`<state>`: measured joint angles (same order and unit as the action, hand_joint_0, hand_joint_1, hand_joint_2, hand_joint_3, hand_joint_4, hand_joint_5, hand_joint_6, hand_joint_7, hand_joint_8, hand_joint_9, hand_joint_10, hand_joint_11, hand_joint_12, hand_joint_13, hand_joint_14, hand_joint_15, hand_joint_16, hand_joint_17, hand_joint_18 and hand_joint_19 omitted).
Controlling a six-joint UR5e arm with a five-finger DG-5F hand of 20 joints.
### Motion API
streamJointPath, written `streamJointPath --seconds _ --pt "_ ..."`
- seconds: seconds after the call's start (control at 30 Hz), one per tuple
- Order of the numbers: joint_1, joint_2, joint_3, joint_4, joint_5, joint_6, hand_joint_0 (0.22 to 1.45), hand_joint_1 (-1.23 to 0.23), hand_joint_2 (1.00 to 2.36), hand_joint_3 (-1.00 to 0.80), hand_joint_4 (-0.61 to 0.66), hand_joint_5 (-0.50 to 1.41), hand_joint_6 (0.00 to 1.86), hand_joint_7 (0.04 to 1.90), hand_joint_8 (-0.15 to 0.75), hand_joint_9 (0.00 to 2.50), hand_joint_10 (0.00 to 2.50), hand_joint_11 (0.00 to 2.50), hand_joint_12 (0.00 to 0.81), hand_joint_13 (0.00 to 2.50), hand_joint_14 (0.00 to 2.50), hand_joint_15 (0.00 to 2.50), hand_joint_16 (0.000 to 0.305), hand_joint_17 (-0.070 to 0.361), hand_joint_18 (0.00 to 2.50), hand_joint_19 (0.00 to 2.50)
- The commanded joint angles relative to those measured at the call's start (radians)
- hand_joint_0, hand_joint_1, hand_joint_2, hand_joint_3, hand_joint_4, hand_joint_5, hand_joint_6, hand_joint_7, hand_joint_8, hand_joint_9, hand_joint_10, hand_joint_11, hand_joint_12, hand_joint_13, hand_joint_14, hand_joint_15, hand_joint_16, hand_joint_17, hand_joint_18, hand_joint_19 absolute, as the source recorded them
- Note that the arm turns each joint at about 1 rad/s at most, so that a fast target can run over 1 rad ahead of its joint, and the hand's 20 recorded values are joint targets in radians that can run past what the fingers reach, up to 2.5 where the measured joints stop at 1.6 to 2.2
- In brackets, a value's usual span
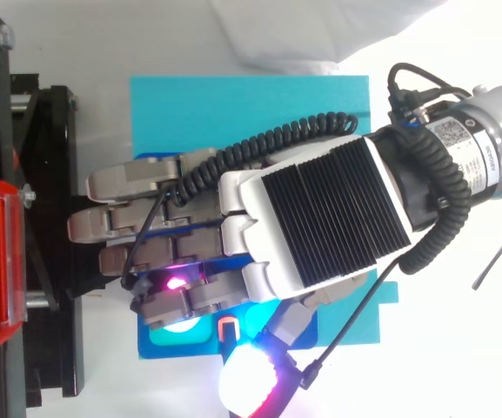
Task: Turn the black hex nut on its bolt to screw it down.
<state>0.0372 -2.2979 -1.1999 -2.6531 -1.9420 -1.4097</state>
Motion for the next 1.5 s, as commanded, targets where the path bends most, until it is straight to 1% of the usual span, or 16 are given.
streamJointPath --seconds 0.0,0.2,0.43,0.63,0.8,0.97,1.0,1.13,1.23,1.47 --pt "0.000 0.000 0.000 -0.008 0.000 0.000 0.48 -0.28 1.00 -0.50 0.14 -0.12 0.69 1.27 0.235 0.64 0.00 0.08 0.271 0.33 0.00 0.00 0.047 0.106 0.10 0.15" --pt "-0.006 0.000 0.000 -0.014 -0.009 0.000 0.48 -0.28 1.00 -0.50 0.15 -0.12 0.71 1.22 0.234 0.64 0.00 0.09 0.270 0.33 0.00 0.00 0.047 0.106 0.10 0.15" --pt "-0.005 0.000 -0.001 -0.004 -0.006 -0.002 0.48 -0.28 1.00 -0.50 0.15 -0.12 0.72 1.20 0.233 0.65 0.00 0.09 0.270 0.33 0.00 0.00 0.047 0.106 0.10 0.15" --pt "-0.006 0.000 0.000 -0.004 -0.009 -0.002 0.51 -0.26 1.00 -0.50 0.16 -0.10 0.69 1.24 0.228 0.69 0.00 0.09 0.256 0.33 0.00 0.00 0.045 0.102 0.09 0.16" --pt "-0.008 0.000 0.000 -0.011 -0.009 -0.002 0.51 -0.26 1.00 -0.50 0.15 -0.09 0.69 1.24 0.229 0.72 0.00 0.09 0.252 0.34 0.00 0.00 0.044 0.100 0.09 0.16" --pt "-0.010 0.000 0.000 -0.014 -0.015 -0.002 0.51 -0.26 1.00 -0.50 0.15 -0.09 0.66 1.26 0.230 0.72 0.00 0.09 0.254 0.34 0.00 0.00 0.044 0.100 0.10 0.16" --pt "-0.010 0.000 -0.001 -0.011 -0.022 -0.003 0.50 -0.26 1.00 -0.50 0.16 -0.09 0.66 1.26 0.232 0.72 0.00 0.09 0.255 0.34 0.00 0.00 0.044 0.100 0.10 0.16" --pt "-0.010 0.000 0.000 -0.018 -0.025 -0.017 0.50 -0.26 1.00 -0.50 0.16 -0.09 0.66 1.26 0.236 0.72 0.00 0.10 0.256 0.34 0.00 0.00 0.045 0.101 0.10 0.16" --pt "-0.013 0.000 -0.001 -0.024 -0.025 -0.018 0.50 -0.25 1.00 -0.50 0.16 -0.09 0.66 1.27 0.236 0.73 0.00 0.09 0.256 0.34 0.00 0.00 0.045 0.101 0.10 0.16" --pt "-0.020 0.000 0.000 -0.008 -0.025 -0.026 0.50 -0.25 1.00 -0.50 0.16 -0.09 0.67 1.26 0.236 0.74 0.00 0.09 0.256 0.34 0.00 0.00 0.045 0.101 0.10 0.16"
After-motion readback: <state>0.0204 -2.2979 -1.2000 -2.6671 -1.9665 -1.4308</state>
